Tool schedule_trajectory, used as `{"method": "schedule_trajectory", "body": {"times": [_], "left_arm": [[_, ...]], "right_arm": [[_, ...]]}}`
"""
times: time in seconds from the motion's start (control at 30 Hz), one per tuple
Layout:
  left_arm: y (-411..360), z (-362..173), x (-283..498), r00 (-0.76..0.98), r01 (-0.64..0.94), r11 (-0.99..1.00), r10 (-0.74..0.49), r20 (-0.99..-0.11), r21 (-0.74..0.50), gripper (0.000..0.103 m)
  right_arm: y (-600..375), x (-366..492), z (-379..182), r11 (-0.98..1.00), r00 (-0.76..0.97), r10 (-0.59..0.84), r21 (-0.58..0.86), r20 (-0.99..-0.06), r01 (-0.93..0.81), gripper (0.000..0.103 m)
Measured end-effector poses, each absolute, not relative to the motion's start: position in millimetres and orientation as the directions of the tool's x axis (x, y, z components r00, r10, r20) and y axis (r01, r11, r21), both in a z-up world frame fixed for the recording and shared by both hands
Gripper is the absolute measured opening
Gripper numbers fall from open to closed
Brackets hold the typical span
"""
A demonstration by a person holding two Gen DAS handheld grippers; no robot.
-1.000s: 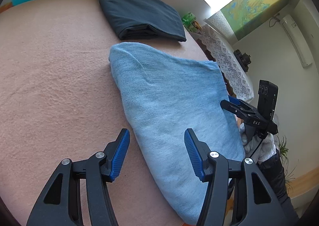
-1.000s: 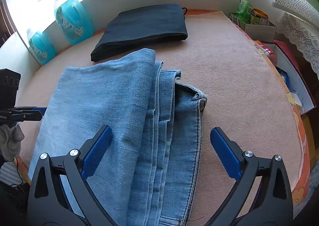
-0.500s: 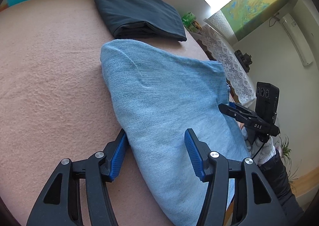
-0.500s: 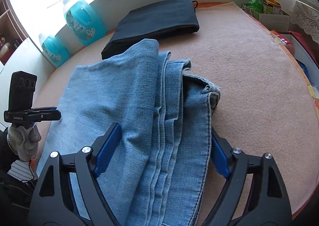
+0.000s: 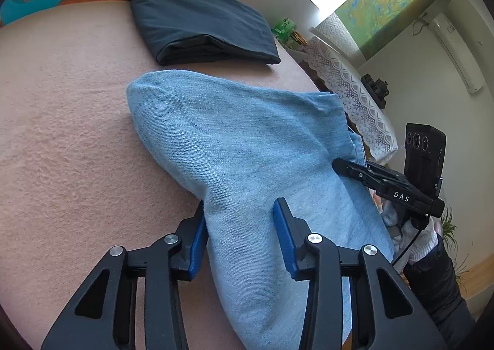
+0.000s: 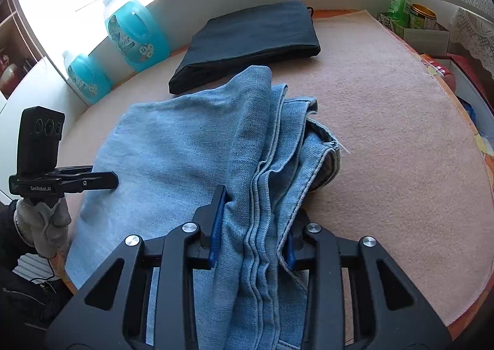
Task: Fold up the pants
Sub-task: 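Grasp the jeans edge with both grippers side by side, then lift the jeans edge with both grippers and fold it over the jeans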
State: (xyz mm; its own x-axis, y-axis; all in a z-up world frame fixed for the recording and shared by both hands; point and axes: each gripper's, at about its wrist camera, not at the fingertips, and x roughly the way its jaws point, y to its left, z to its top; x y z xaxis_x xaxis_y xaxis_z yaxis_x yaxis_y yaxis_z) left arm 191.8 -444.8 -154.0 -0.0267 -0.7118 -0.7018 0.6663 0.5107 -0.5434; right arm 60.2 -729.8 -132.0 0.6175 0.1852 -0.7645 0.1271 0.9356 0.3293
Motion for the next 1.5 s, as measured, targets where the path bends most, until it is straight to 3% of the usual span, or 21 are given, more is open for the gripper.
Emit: {"method": "schedule_trajectory", "body": {"times": [0.1, 0.4, 1.17, 1.5], "left_arm": [[-443, -151, 193, -0.022, 0.664, 0.509, -0.720, -0.694, -0.548, 0.025], [-437, -133, 184, -0.008, 0.686, 0.471, -0.757, -0.654, -0.554, 0.014], [-456, -68, 193, 0.019, 0.762, 0.376, -0.827, -0.562, -0.527, 0.011], [-470, -18, 224, 0.094, 0.802, 0.353, -0.871, -0.482, -0.481, 0.010]], "right_arm": [[-727, 58, -128, 0.934, 0.629, 0.159, 0.323, -0.761, 0.155, 0.030], [-715, 45, -98, 0.938, 0.683, 0.127, 0.311, -0.719, 0.153, 0.024], [-683, 58, -15, 0.975, 0.752, 0.062, 0.201, -0.656, 0.096, 0.023], [-683, 97, 34, 0.988, 0.805, 0.026, 0.138, -0.593, 0.069, 0.022]]}}
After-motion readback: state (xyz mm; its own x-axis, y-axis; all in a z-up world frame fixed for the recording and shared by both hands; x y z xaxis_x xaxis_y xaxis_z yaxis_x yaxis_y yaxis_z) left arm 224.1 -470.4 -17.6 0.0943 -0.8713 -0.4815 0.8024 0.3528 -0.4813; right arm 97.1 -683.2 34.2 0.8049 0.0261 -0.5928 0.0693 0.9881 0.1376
